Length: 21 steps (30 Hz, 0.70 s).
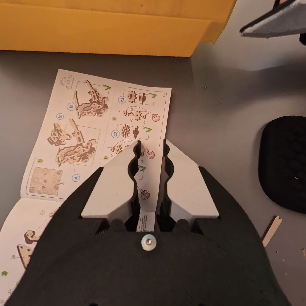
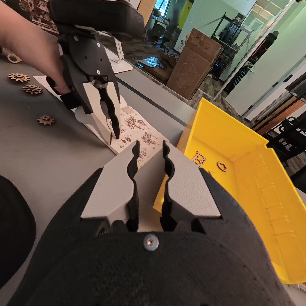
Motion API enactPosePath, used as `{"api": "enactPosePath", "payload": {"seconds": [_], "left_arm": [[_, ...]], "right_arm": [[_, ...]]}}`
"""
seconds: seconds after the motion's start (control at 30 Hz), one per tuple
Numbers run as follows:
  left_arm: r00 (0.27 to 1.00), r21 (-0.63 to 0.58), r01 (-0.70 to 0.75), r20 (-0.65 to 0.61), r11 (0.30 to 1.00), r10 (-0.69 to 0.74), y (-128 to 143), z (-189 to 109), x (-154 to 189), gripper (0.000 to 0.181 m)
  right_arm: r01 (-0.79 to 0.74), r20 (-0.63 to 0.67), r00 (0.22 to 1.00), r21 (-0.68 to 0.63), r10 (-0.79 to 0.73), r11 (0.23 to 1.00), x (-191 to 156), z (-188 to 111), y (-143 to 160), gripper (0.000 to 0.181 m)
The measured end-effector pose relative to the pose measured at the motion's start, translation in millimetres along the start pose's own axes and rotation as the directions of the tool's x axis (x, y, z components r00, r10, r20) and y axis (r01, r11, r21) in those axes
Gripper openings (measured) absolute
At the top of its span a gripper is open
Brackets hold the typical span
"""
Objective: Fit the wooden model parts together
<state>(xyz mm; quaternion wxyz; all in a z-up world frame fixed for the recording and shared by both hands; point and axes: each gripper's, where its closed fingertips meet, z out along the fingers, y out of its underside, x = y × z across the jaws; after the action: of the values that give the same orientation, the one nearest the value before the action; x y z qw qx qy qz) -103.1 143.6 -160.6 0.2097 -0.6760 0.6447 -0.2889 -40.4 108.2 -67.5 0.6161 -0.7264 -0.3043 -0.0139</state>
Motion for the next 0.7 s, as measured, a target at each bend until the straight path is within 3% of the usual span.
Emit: {"api": "enactPosePath", "payload": {"seconds": [0.23,0.27,0.43,0.47,0.53,0.7], "left_arm": [[0.997,0.015,0.066,-0.039,0.998,-0.066,0,0,2,0.015],[0.997,0.006,0.067,-0.033,0.998,-0.067,3,0,1,0.000],[0.997,0.031,0.072,-0.032,0.997,-0.071,3,-1,1,0.000],[0.997,0.033,0.064,-0.036,0.997,-0.063,3,-2,2,0.005],[0.999,0.042,0.032,-0.033,0.999,-0.031,0,-2,6,0.032],[0.992,0.002,-0.097,0.079,0.995,0.096,0,3,2,0.027]], "right_arm": [[0.038,0.056,0.998,-0.069,-0.034,0.997,-15,8,11,0.027],[0.043,0.067,0.997,-0.083,-0.037,0.996,-18,9,14,0.027],[0.039,0.077,0.997,-0.157,-0.028,0.987,-22,14,27,0.027],[0.029,0.083,0.996,-0.161,-0.016,0.987,-22,15,28,0.027],[0.016,0.092,0.996,-0.143,-0.003,0.990,-22,14,26,0.027],[0.018,0.091,0.996,-0.146,-0.005,0.989,-22,15,27,0.027]]}}
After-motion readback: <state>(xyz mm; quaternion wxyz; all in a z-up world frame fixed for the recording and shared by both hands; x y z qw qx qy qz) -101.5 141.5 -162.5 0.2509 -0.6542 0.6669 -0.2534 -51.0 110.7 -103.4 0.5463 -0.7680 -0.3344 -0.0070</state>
